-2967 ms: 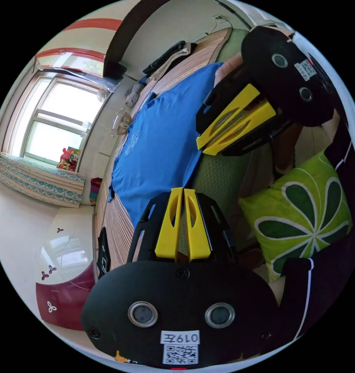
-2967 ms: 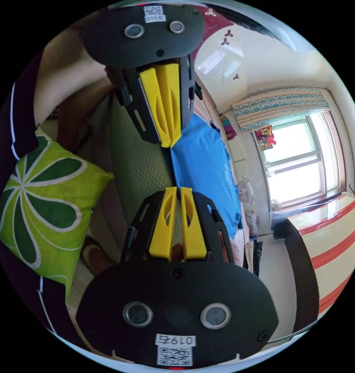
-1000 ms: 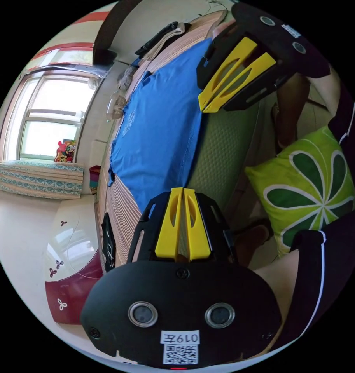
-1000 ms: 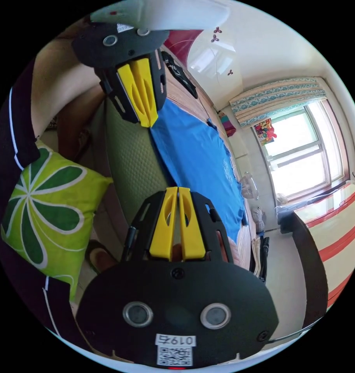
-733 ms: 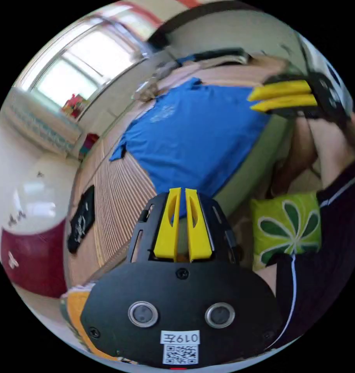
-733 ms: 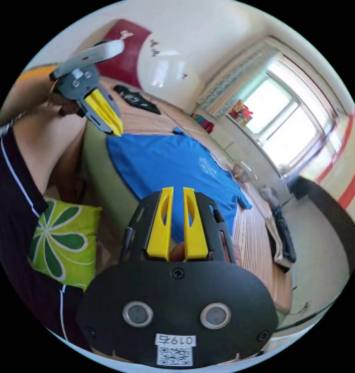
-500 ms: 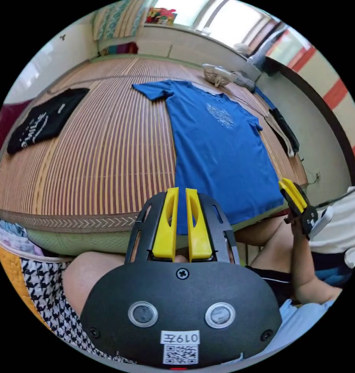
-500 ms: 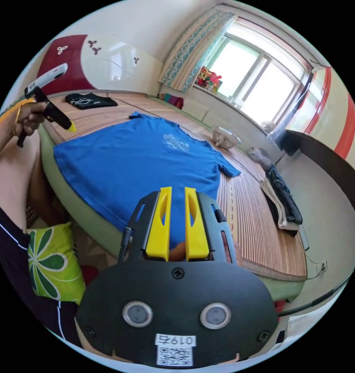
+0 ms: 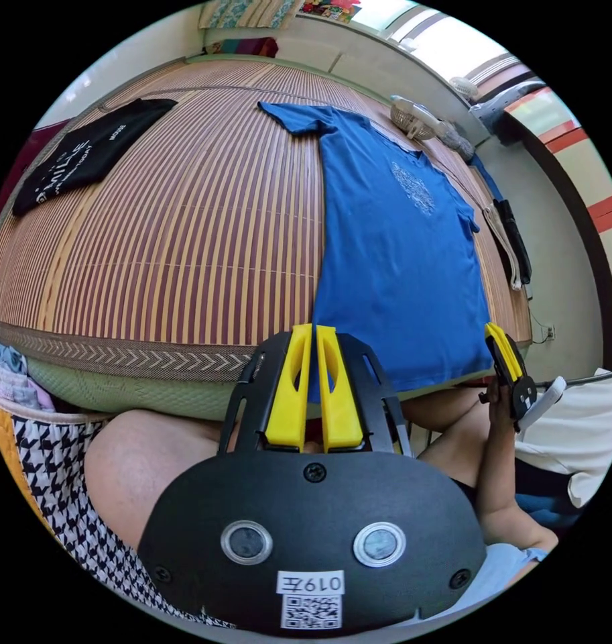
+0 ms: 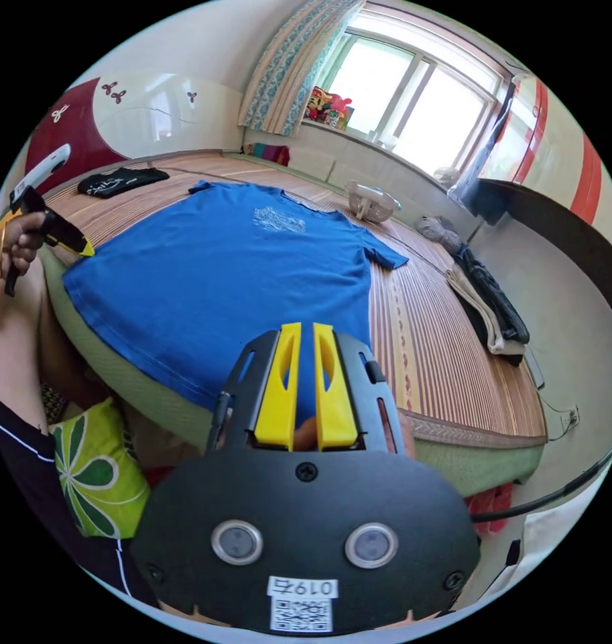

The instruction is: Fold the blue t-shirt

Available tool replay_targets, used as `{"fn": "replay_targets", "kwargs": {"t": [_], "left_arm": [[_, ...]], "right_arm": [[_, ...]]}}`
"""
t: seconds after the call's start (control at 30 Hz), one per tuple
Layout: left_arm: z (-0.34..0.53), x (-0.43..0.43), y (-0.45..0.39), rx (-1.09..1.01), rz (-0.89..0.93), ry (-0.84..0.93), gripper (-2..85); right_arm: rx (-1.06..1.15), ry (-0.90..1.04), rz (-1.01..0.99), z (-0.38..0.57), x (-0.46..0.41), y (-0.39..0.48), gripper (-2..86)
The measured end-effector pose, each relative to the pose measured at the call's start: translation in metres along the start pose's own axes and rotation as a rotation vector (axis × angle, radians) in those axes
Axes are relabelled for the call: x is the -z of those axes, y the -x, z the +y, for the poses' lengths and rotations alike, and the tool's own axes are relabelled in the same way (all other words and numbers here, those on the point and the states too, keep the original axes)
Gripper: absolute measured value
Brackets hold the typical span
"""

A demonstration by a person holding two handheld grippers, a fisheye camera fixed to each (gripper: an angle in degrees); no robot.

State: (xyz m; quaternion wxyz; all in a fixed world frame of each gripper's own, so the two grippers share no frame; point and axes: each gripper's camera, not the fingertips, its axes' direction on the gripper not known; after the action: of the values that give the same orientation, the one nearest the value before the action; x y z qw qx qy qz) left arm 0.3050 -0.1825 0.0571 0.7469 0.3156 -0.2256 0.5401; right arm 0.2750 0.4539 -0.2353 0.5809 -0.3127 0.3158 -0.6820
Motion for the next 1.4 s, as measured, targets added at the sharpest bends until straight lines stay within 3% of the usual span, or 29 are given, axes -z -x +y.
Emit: {"fn": "replay_targets", "kwargs": {"t": [0.17, 0.5, 0.77, 1.27, 1.4], "left_arm": [[-0.011, -0.022, 0.015, 0.018, -0.018, 0.002, 1.7], [-0.036, -0.055, 0.020, -0.047, -0.085, 0.008, 0.9], [-0.055, -0.078, -0.009, -0.158, -0.254, 0.014, 1.2], [-0.099, -0.094, 0.004, -0.107, -0.208, 0.107, 0.9], [-0.101, -0.061, -0.006, -0.110, -0.241, 0.039, 0.9]], "right_arm": [[-0.014, 0.089, 0.000, 0.014, -0.040, -0.004, 3.1], [-0.048, 0.089, -0.046, 0.030, -0.083, -0.012, 1.8], [0.012, 0.179, -0.036, 0.025, -0.122, -0.002, -0.7], [0.051, 0.307, -0.050, 0.008, -0.206, -0.007, -0.9], [0.014, 0.297, -0.105, 0.001, -0.211, -0.025, -1.0]]}}
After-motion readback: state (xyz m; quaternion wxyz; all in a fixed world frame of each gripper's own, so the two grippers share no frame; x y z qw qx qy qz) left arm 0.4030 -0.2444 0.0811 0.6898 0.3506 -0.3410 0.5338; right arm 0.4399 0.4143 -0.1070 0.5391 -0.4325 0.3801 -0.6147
